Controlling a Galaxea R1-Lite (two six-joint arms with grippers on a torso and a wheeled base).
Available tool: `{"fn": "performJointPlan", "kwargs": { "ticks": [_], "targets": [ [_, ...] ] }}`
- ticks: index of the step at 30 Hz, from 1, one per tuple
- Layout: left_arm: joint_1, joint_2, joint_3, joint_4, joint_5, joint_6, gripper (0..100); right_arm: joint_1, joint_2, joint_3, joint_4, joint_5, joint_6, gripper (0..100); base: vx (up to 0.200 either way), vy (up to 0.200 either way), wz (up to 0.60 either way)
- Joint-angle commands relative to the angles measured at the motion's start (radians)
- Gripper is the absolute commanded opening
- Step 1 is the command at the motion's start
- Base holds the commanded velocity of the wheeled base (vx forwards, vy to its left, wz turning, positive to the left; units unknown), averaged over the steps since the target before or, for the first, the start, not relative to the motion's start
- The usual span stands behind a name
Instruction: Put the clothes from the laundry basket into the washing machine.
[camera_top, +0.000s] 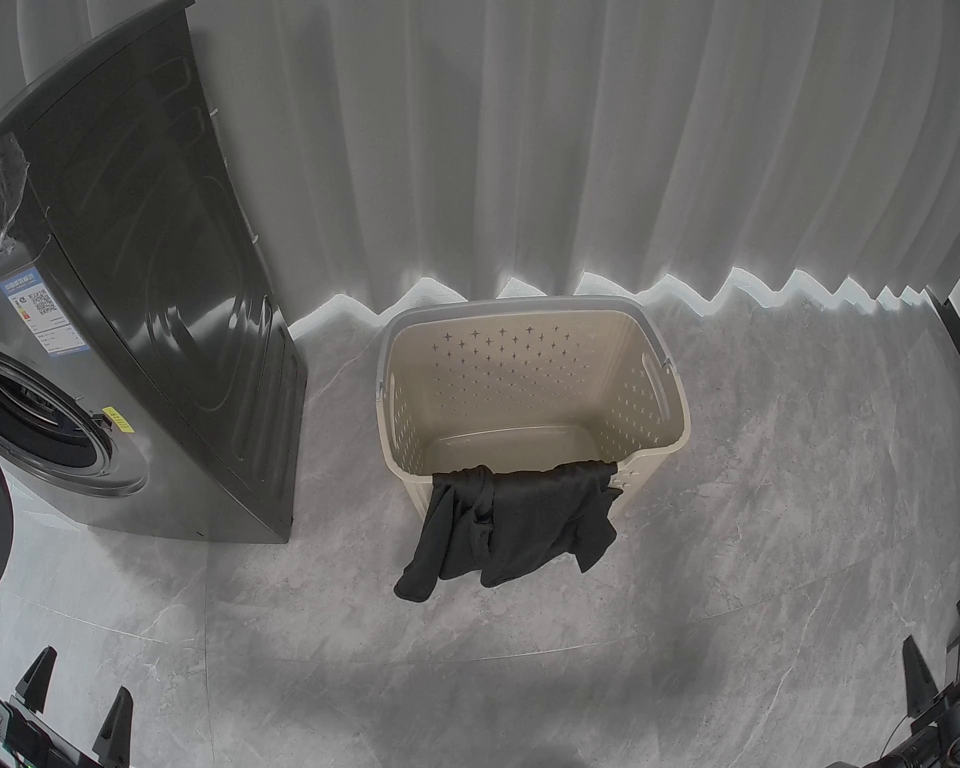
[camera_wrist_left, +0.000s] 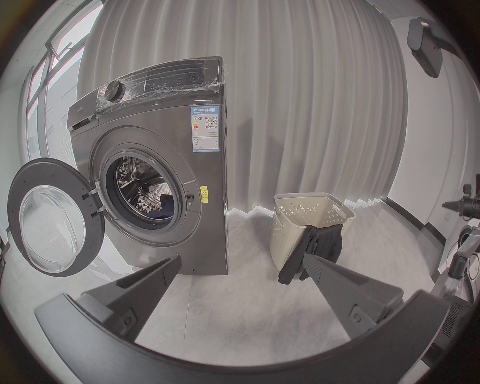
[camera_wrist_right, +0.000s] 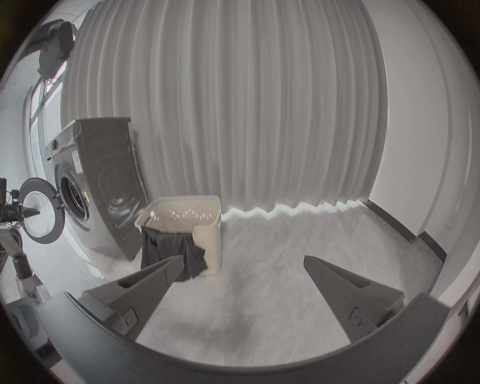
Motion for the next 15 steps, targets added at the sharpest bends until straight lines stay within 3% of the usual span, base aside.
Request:
{"fn": "performJointPlan", "kwargs": {
  "ticks": [1, 4, 5, 6, 8, 12, 15],
  "targets": [
    [0.0, -0.016, 0.016, 0.0, 0.0, -0.002, 100, 0.004, 0.169, -0.188, 0.012, 0.019, -0.001, 100, 0.0, 0.0, 0.0],
    [-0.002, -0.016, 0.016, 0.0, 0.0, -0.002, 100, 0.013, 0.327, -0.193, -0.002, 0.05, 0.021, 100, 0.0, 0.0, 0.0],
    [0.0, -0.016, 0.016, 0.0, 0.0, 0.0, 100, 0.021, 0.422, -0.196, -0.01, 0.076, 0.065, 100, 0.0, 0.0, 0.0],
    [-0.002, -0.016, 0.016, 0.0, 0.0, 0.001, 100, 0.031, 0.54, -0.208, -0.045, 0.107, 0.148, 100, 0.0, 0.0, 0.0],
    [0.0, -0.016, 0.016, 0.0, 0.0, 0.001, 100, 0.05, 0.66, -0.211, -0.123, 0.134, 0.216, 100, 0.0, 0.0, 0.0],
    [-0.002, -0.016, 0.016, 0.0, 0.0, 0.0, 100, 0.088, 0.789, -0.175, -0.277, 0.136, 0.216, 100, 0.15, 0.0, 0.0],
    [0.0, -0.016, 0.016, 0.0, 0.0, -0.002, 100, 0.122, 0.801, -0.158, -0.3, 0.136, 0.179, 100, 0.2, 0.0, 0.0]
  ]
}}
